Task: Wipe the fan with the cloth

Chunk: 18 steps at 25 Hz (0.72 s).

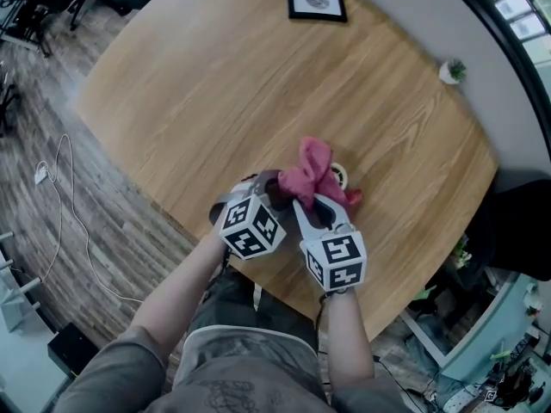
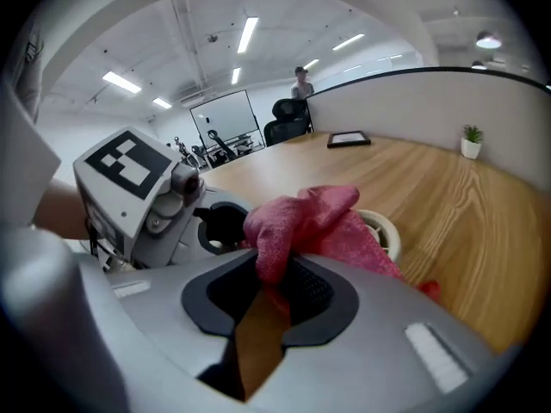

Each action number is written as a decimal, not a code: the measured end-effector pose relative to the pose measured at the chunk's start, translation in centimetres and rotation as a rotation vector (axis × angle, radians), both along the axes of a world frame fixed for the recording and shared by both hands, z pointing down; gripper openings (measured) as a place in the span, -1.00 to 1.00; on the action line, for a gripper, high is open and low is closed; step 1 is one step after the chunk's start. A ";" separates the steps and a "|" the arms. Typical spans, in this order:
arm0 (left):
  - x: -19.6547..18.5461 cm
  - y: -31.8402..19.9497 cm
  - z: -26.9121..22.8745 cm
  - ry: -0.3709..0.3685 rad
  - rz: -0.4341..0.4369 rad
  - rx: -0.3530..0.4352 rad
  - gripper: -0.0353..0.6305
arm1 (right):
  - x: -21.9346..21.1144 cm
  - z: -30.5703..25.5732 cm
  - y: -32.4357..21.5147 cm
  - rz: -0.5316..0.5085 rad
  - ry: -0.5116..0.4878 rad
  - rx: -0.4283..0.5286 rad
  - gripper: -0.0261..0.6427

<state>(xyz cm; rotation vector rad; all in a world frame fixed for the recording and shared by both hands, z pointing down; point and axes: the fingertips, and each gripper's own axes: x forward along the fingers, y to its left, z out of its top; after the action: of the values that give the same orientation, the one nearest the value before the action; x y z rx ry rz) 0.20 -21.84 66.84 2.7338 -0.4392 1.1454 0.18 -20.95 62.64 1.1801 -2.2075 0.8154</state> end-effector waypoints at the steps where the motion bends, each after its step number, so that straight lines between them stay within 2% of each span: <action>1: 0.0 0.0 0.0 0.000 0.000 -0.005 -0.31 | 0.7 0.0 0.3 -0.007 0.022 -0.006 -0.67; 4: 0.1 -0.1 0.0 -0.001 0.002 -0.012 -0.31 | 3.4 -0.5 0.4 0.011 0.059 0.005 -0.67; 7: 0.1 -0.1 0.0 -0.001 0.005 -0.013 -0.31 | 6.0 -1.4 0.0 0.078 0.064 0.023 -0.67; 12: 0.0 -0.1 0.1 -0.002 0.007 -0.020 -0.31 | 10.7 -1.5 -1.9 0.217 0.165 0.079 -0.67; 15: 0.1 0.0 0.0 -0.001 0.011 -0.019 -0.31 | 11.6 -1.5 -3.6 0.289 0.200 0.120 -0.67; 18: 0.1 0.1 0.0 0.000 0.009 -0.028 -0.31 | 10.5 -1.7 -4.6 0.293 0.200 0.140 -0.67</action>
<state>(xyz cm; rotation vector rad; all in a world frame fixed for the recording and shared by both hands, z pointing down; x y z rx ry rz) 0.27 -21.78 66.85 2.7146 -0.4073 1.1450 10.73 -25.57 60.95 1.6069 -1.9815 0.6288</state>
